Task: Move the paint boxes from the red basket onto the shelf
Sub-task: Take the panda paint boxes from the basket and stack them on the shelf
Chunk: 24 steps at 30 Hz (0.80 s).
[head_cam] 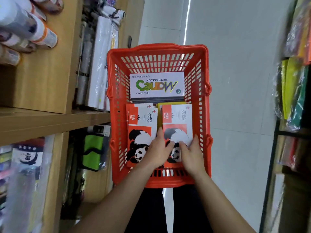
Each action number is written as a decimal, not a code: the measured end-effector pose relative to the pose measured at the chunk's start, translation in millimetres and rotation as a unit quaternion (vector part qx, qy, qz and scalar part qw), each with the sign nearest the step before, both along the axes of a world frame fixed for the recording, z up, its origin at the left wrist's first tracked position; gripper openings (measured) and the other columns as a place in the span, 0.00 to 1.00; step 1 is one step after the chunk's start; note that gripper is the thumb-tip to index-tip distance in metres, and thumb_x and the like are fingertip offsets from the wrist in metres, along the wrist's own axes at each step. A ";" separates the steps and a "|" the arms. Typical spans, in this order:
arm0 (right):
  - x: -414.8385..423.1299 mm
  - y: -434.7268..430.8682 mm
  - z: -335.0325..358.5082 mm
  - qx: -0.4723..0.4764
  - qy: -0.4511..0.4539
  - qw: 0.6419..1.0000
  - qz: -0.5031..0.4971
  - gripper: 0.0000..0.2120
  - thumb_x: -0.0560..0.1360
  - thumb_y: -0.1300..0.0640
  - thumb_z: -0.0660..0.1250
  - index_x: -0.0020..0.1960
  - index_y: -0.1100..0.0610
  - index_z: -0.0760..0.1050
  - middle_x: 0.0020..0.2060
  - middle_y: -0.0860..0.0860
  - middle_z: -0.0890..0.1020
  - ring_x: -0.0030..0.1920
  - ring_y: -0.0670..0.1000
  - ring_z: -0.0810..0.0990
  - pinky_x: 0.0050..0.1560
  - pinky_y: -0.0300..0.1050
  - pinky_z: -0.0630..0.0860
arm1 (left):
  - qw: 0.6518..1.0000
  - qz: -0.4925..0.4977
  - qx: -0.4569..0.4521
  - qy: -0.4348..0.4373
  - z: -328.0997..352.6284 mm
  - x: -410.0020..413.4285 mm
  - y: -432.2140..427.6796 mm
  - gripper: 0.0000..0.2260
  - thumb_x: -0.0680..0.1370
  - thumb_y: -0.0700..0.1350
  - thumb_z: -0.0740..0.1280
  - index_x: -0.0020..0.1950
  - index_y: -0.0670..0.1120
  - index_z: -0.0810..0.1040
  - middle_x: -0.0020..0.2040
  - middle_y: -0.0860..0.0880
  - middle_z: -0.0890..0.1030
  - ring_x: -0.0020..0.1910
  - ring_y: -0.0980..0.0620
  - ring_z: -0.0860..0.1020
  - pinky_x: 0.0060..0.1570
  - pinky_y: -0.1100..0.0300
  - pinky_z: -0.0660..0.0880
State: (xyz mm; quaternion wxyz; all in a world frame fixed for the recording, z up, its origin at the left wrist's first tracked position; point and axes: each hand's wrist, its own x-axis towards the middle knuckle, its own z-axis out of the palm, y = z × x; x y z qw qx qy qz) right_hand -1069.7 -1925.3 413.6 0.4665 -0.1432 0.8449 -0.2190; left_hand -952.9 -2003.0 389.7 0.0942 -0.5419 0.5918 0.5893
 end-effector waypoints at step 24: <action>9.8 -14.6 37.4 -0.181 -0.160 0.970 -0.015 0.16 0.82 0.46 0.61 0.68 0.38 0.77 0.63 0.44 0.83 0.65 0.48 0.82 0.65 0.54 0.78 | 0.964 0.218 -0.045 0.146 60.0 42.1 -19.7 0.39 0.72 0.52 0.73 0.80 0.63 0.59 0.75 0.58 0.73 0.73 0.57 0.72 0.71 0.45 0.70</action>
